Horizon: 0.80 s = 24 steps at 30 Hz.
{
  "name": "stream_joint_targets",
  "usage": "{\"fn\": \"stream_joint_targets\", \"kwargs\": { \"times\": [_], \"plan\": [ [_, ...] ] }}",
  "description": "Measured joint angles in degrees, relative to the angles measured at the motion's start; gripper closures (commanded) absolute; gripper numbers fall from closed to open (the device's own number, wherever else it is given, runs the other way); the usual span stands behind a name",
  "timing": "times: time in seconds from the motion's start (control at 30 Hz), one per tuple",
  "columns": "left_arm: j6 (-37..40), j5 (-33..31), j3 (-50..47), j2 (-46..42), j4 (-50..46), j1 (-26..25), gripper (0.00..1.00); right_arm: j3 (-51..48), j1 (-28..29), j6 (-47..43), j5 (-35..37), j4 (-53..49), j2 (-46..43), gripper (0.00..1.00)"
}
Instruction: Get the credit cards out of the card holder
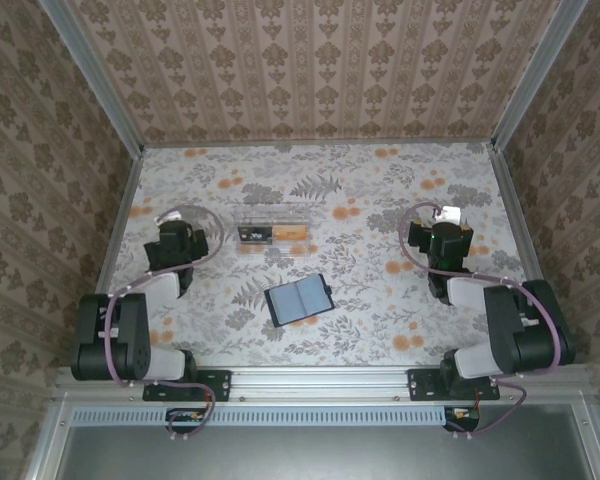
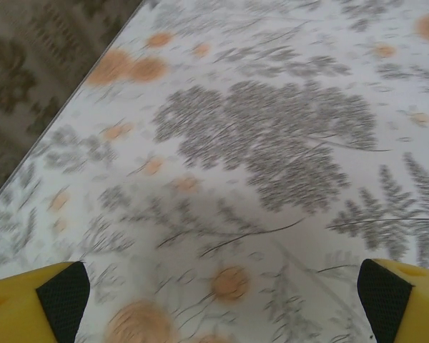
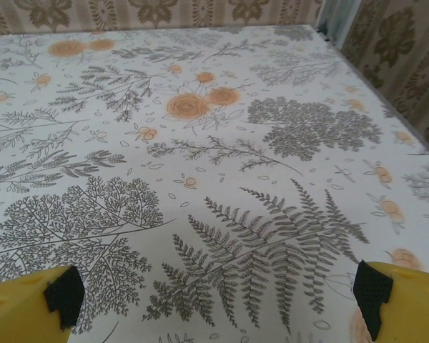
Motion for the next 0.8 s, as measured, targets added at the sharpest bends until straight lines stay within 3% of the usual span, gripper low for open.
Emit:
{"fn": "stream_joint_targets", "kwargs": {
  "times": [0.23,0.37,0.8],
  "plan": [
    [7.91,3.28,-5.99,8.48,22.36,-1.53,0.00,-1.18,-2.69,-0.04,-8.68,7.69,4.66,0.00],
    [8.59,6.54,-5.95,9.42,24.44,0.33,0.00,-1.18,-2.69,-0.04,-10.25,9.29,4.66,0.00],
    [8.59,8.26,-5.92,9.42,26.56,0.98,0.00,-1.16,-2.14,-0.28,-10.51,9.70,4.66,0.00]
  ]
}}
